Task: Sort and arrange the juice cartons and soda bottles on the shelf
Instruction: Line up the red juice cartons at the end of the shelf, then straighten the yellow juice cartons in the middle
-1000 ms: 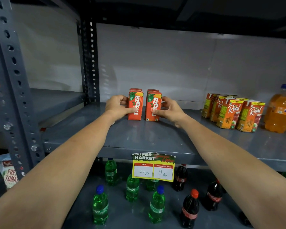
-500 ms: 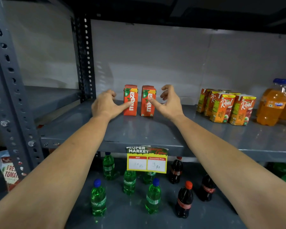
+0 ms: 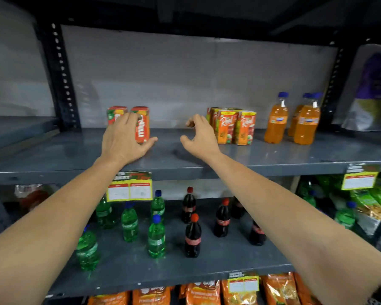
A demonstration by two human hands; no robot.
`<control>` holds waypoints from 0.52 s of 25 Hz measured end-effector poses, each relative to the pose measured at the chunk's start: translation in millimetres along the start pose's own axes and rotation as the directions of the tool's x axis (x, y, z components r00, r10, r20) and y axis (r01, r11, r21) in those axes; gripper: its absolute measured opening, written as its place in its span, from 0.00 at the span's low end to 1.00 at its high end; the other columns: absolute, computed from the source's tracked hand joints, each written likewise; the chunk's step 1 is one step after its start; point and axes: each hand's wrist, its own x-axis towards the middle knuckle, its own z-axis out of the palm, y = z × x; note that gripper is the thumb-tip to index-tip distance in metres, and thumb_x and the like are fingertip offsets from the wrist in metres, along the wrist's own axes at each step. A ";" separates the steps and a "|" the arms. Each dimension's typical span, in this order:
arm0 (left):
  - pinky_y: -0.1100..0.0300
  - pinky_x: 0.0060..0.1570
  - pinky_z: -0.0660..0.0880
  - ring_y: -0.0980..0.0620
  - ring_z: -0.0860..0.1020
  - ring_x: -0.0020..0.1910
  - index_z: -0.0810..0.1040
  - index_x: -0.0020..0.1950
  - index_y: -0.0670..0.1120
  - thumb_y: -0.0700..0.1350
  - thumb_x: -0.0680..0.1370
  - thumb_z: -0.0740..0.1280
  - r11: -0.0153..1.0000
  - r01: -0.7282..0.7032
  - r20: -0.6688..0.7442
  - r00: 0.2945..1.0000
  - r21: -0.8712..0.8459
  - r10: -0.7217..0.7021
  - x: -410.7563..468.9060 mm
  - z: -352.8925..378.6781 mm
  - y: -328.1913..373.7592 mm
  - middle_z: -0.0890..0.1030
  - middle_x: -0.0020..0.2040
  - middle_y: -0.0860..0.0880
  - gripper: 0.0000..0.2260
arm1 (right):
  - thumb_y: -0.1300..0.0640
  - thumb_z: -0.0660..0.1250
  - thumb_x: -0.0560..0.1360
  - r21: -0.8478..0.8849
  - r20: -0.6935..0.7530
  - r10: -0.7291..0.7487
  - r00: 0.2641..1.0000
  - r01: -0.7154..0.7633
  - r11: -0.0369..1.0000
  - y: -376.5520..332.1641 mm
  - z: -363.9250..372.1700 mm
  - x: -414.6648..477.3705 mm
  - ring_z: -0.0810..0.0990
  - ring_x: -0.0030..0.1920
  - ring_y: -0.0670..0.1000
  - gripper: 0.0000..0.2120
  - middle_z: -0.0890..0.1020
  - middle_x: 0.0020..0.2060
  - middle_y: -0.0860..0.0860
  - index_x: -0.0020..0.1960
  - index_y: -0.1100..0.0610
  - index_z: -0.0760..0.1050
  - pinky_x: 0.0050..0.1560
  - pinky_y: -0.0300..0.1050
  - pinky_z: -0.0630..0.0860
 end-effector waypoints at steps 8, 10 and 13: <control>0.52 0.54 0.73 0.45 0.77 0.54 0.73 0.56 0.42 0.55 0.68 0.75 0.880 0.203 0.134 0.978 -0.429 -0.161 23.9 75.7 118.9 0.78 0.54 0.44 0.24 | 0.58 0.68 0.67 -0.063 -0.137 0.162 0.977 -0.172 0.983 113.3 -111.2 -1.1 0.75 0.52 0.53 0.14 0.76 0.50 0.56 0.51 0.59 0.71 0.48 0.43 0.72; 0.57 0.53 0.72 0.47 0.77 0.55 0.72 0.60 0.42 0.53 0.68 0.76 0.809 0.319 0.228 0.945 -0.494 -0.234 35.0 95.2 140.0 0.77 0.57 0.43 0.27 | 0.57 0.70 0.69 -0.049 -0.155 0.188 0.970 -0.198 0.979 131.9 -119.0 5.8 0.75 0.55 0.52 0.17 0.74 0.53 0.55 0.55 0.58 0.70 0.48 0.39 0.72; 0.56 0.55 0.72 0.46 0.76 0.59 0.66 0.67 0.42 0.51 0.68 0.77 0.741 0.433 0.363 0.892 -0.513 -0.270 50.8 116.9 160.3 0.74 0.64 0.42 0.33 | 0.57 0.72 0.69 0.006 -0.182 0.255 0.950 -0.258 0.966 147.9 -121.1 18.3 0.73 0.60 0.50 0.24 0.74 0.58 0.54 0.61 0.57 0.67 0.51 0.35 0.69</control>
